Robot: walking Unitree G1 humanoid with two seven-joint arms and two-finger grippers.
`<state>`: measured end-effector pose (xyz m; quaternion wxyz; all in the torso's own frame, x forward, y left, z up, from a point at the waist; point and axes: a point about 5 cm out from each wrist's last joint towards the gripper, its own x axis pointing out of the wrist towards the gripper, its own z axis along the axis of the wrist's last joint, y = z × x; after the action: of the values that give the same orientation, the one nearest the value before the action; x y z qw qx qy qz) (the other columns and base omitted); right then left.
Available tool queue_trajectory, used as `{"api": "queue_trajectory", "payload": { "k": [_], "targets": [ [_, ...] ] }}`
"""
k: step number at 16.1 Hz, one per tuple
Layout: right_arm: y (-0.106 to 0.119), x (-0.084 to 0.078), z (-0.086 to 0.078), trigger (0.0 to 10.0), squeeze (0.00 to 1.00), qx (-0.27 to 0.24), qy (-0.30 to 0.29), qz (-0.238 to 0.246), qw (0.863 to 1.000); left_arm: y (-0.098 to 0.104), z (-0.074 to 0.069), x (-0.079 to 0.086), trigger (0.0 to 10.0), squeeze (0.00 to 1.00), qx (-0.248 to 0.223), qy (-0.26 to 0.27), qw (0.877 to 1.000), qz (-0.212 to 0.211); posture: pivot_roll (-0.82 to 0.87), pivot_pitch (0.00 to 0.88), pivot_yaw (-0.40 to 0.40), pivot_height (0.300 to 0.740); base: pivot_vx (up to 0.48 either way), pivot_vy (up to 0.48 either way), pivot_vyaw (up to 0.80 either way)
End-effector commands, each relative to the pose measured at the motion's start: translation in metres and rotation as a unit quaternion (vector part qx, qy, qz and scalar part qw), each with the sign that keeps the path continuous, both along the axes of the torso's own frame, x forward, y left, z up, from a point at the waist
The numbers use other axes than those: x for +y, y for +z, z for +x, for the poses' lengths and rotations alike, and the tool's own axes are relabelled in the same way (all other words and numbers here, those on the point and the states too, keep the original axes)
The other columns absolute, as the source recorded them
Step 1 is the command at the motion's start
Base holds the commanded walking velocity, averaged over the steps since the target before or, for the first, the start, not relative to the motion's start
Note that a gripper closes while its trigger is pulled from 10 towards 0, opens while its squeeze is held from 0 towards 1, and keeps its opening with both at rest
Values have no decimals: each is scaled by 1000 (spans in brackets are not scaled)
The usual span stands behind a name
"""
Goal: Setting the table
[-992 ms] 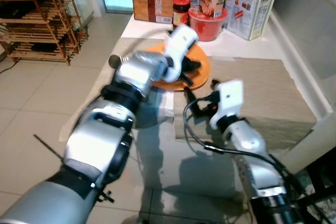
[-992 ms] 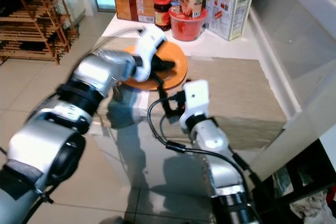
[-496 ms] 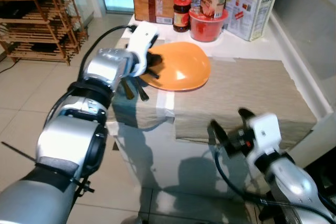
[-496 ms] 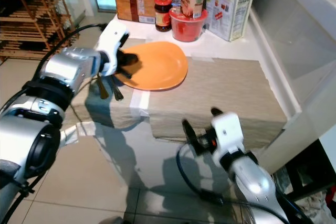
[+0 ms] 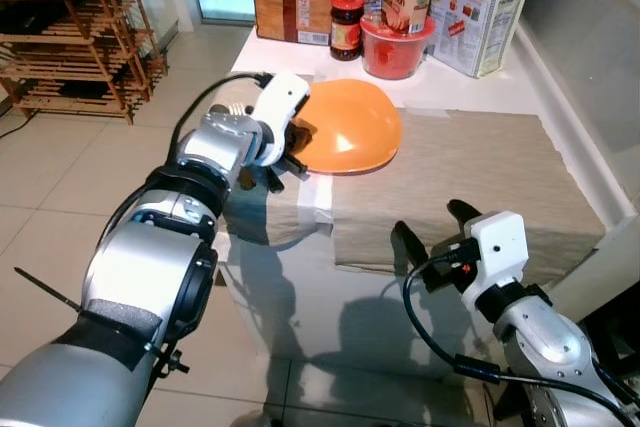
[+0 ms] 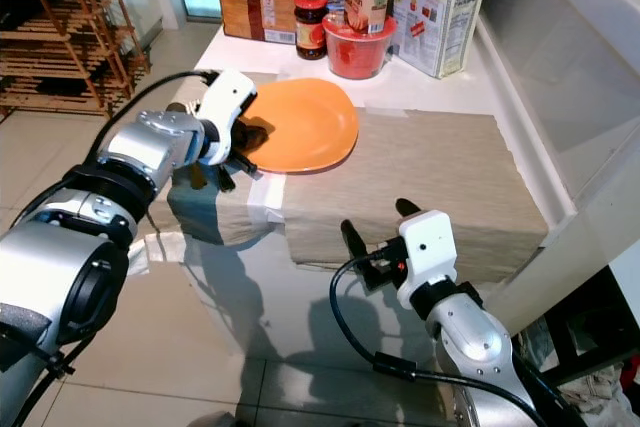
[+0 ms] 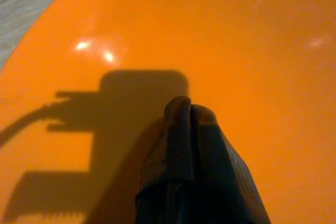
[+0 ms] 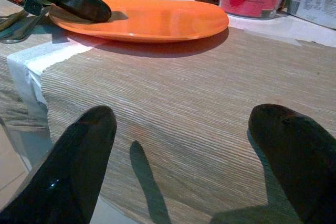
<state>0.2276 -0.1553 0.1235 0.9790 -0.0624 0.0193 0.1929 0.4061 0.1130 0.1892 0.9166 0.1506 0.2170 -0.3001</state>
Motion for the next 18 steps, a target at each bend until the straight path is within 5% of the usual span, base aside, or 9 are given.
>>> {"api": "queue_trajectory", "payload": {
  "k": [1, 14, 16, 18],
  "targets": [
    [-3, 0, -2, 10000, 0, 9, -1, 4, 1000, -4, -1, -2, 10000, 0, 4, -4, 1000, 7, -75, 0, 42, 740, 0, 0, 0],
    [-10, 6, -5, 10000, 0, 27, 1, 8, 1000, -21, -22, -72, 10000, 0, 54, -122, 990, -36, -72, 3, 61, 740, 0, 0, 0],
    [-10, 7, -4, 10000, 0, 26, 2, 8, 1000, -2, -18, -74, 10000, 0, 28, -127, 990, -52, -67, 0, 59, 740, 0, 0, 0],
    [-10, 9, 0, 10000, 0, 23, 6, 9, 1000, 13, -7, -57, 10000, 0, -2, -90, 995, -50, -63, 0, 57, 740, 0, 0, 0]
  ]
}}
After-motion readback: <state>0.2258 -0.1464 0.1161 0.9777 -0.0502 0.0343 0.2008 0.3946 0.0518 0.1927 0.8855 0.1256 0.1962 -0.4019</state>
